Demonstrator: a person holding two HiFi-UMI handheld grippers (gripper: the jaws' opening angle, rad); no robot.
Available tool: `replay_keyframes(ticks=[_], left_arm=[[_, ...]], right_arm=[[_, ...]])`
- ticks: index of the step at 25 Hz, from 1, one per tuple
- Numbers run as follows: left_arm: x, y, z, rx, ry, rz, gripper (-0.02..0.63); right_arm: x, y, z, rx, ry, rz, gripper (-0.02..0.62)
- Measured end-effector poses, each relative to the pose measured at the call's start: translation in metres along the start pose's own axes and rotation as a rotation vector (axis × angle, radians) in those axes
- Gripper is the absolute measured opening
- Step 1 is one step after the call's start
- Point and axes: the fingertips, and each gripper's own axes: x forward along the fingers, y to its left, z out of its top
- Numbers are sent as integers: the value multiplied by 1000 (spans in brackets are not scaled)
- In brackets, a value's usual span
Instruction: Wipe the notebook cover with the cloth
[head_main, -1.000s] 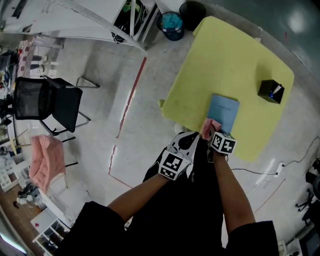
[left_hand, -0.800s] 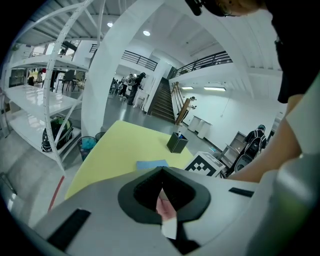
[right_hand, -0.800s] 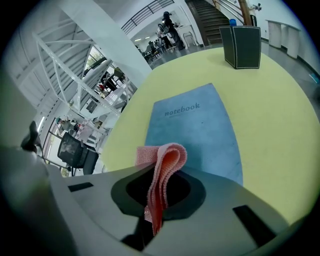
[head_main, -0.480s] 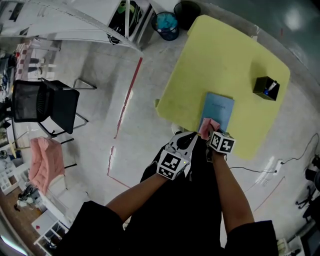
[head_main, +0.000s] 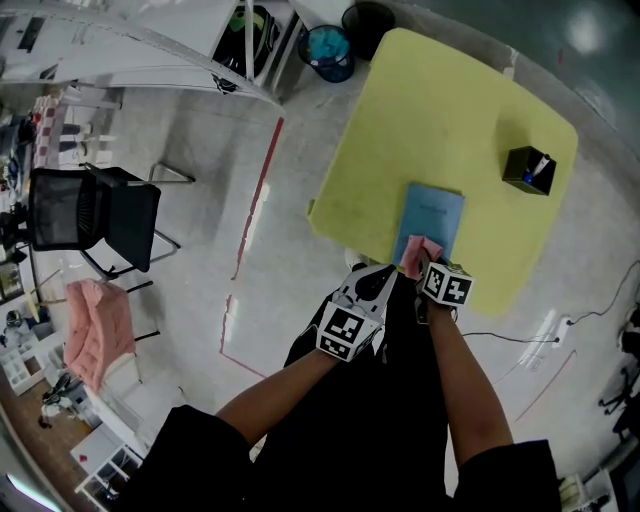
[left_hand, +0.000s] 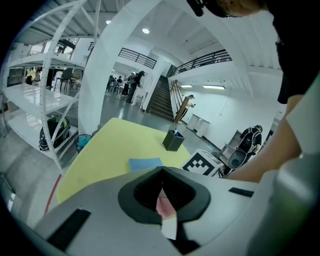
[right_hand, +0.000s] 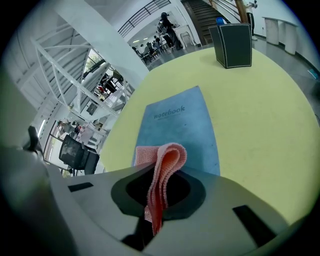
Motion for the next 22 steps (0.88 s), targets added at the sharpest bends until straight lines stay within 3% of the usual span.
replay_keyframes(ticks=[22], left_arm=[[27, -41, 1, 35, 22, -45, 8]], right_arm=[[-26, -41, 12, -21, -13, -15, 35]])
